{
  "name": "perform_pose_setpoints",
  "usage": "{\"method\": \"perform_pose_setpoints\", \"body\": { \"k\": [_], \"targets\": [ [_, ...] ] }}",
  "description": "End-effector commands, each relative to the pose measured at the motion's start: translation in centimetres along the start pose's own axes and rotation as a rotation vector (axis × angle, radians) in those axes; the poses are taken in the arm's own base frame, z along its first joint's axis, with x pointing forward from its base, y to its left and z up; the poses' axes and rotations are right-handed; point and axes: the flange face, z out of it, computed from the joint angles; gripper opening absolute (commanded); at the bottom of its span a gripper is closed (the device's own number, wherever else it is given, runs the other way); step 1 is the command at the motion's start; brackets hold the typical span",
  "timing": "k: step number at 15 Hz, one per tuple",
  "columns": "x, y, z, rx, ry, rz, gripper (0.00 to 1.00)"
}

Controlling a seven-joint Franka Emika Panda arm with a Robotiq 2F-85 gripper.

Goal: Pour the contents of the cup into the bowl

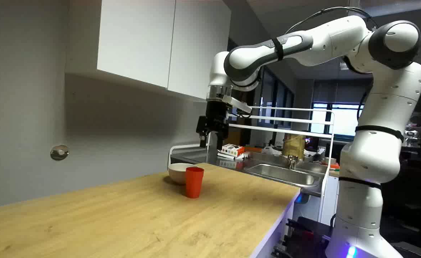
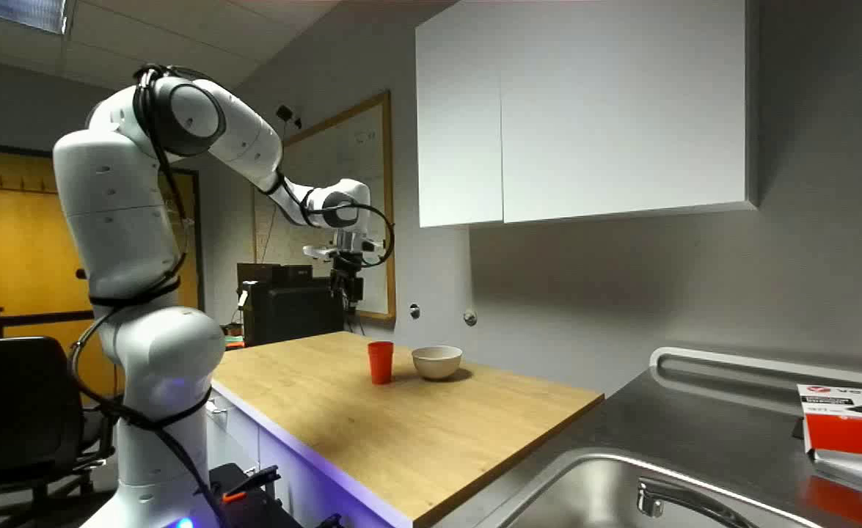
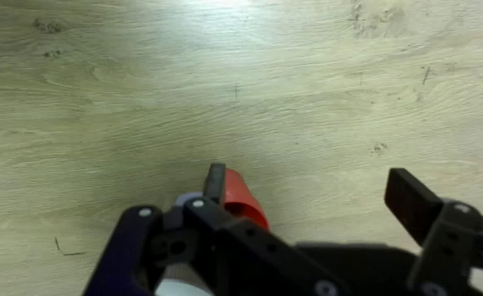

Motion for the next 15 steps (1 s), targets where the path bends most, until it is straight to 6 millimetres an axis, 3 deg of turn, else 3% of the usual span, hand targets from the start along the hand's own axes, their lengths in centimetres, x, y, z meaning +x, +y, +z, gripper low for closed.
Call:
{"method": "perform_pose_setpoints", "body": {
  "k": [1,10,15],
  "targets": [
    [0.0,0.0,-0.1,0.000,0.001,0.000,1.00],
    [0.0,-0.1,-0.2,0.002,0.005,-0.001,1.00],
    [2.1,0.6,0.3,0.027,0.048,-0.045,1.00]
  ]
}}
